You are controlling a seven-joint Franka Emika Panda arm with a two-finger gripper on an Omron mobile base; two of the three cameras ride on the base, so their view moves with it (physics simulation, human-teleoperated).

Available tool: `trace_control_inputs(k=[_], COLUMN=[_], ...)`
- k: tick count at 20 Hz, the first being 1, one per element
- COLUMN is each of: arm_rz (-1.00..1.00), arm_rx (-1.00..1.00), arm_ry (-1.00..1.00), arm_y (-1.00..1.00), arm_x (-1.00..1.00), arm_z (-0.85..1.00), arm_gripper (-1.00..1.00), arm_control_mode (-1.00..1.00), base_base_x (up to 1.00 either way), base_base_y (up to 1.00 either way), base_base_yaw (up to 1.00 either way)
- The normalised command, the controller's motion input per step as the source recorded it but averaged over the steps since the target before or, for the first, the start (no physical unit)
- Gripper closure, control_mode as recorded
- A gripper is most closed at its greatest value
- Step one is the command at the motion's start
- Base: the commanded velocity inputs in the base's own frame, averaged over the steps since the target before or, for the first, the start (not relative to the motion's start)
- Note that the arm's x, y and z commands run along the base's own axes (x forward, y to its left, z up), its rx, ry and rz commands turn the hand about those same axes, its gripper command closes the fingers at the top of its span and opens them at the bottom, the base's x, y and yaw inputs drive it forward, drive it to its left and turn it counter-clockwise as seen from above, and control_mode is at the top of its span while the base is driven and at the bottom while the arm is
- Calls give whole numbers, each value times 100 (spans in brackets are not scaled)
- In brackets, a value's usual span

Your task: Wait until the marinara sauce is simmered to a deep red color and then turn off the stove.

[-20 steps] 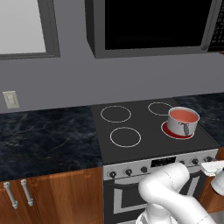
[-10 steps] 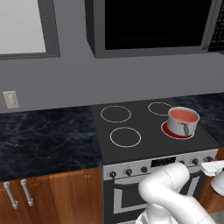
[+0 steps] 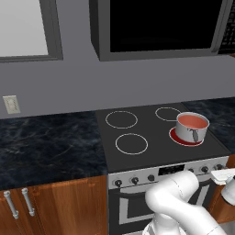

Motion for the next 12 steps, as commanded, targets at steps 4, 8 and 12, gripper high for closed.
trace_control_inputs(k=[4, 8, 12], arm_rz=[0, 0, 0], arm_rx=[0, 0, 0], arm_ry=[0, 0, 0], arm_y=[0, 0, 0], arm_x=[0, 0, 0], arm_z=[0, 0, 0], arm_gripper=[100, 100, 100], arm_control_mode=[-100, -100, -100], base_base_x=[0, 0, 0], base_base_y=[0, 0, 0], base_base_yaw=[0, 0, 0])
